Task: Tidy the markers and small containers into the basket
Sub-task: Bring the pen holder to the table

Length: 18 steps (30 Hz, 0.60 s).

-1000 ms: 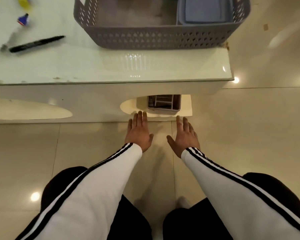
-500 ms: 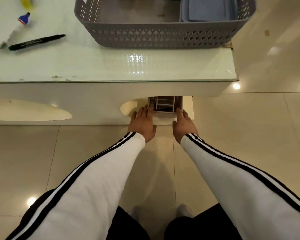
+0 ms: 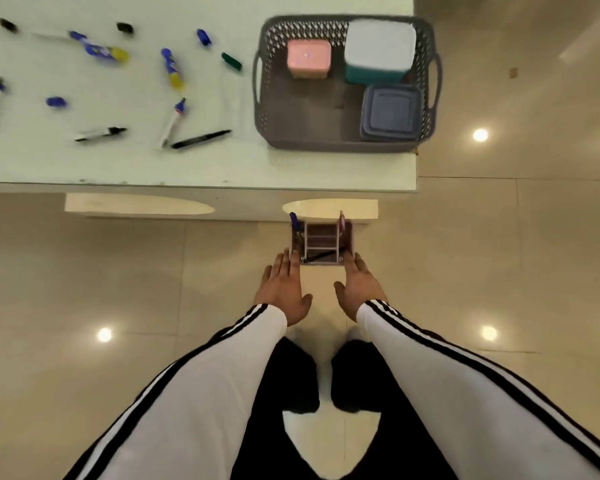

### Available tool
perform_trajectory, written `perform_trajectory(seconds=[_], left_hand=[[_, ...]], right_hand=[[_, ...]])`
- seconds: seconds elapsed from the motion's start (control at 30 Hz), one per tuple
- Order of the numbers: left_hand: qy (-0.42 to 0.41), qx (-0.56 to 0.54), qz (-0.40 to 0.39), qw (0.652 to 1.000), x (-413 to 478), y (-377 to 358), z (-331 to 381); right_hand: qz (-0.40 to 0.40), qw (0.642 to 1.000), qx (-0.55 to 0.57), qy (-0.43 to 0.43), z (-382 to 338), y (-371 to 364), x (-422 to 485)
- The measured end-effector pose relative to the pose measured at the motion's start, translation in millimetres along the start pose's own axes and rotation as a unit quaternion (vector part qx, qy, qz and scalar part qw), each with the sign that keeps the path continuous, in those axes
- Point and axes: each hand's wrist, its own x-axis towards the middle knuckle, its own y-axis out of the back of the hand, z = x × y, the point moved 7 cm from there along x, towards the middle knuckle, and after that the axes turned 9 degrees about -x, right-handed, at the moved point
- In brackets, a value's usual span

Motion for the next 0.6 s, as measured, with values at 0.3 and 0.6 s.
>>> perform_trajectory(seconds=[0.3, 0.6], left_hand=[[0.006, -0.018, 0.001, 1.0, -186.2, 155.7, -7.5], [0.022, -0.037, 0.034, 0.998, -219.7, 245.3, -48.1]], right_hand=[[-0.031, 0.999, -0.026, 0.033, -126.3, 104.9, -171.7], [-0.033, 0.995, -0.055, 0.08, -223.4, 158.6, -184.6]])
